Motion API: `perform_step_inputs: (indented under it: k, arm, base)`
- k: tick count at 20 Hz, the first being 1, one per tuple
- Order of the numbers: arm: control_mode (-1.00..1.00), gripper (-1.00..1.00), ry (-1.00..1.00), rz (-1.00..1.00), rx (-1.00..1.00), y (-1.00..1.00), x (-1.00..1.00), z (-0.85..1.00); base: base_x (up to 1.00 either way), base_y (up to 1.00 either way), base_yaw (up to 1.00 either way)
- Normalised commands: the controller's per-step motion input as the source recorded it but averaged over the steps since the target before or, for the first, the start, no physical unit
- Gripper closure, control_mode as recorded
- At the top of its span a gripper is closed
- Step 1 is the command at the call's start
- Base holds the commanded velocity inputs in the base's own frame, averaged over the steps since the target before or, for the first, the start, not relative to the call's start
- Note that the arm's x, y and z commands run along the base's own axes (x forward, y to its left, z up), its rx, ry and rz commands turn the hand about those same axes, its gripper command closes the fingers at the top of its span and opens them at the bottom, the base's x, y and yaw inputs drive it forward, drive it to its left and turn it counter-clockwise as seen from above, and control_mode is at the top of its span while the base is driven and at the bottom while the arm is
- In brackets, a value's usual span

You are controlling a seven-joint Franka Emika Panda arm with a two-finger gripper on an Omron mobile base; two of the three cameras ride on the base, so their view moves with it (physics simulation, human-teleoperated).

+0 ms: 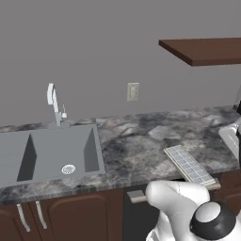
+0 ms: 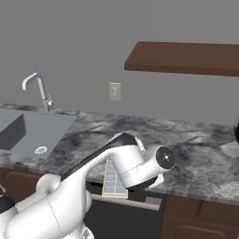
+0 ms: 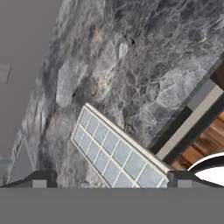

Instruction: The ice cube tray has been filled with water. Take the tray and place it in the freezer to make ice. Close the freezer door after placing the tray.

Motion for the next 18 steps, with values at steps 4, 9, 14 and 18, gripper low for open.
perform_step_inputs:
  k: [4,9,14,18]
  arm:
    - [-1.0,-1.0,-0.25,-0.11,0.0,0.0,-0.17,-0.66]
    - [-1.0,-1.0,-0.18,-0.1,0.0,0.0,-0.14,-0.49]
    - [-1.0,-1.0,0.0,-0.01,0.02,-0.1,-0.17,-0.08]
    - [-1.0,-1.0,0.02,0.0,0.08,-0.16,-0.16,-0.02]
  base:
    - [0.0,0.0,0.0]
    - [0.0,0.0,0.0]
    - [0.0,0.0,0.0]
    - [0.0,0.0,0.0]
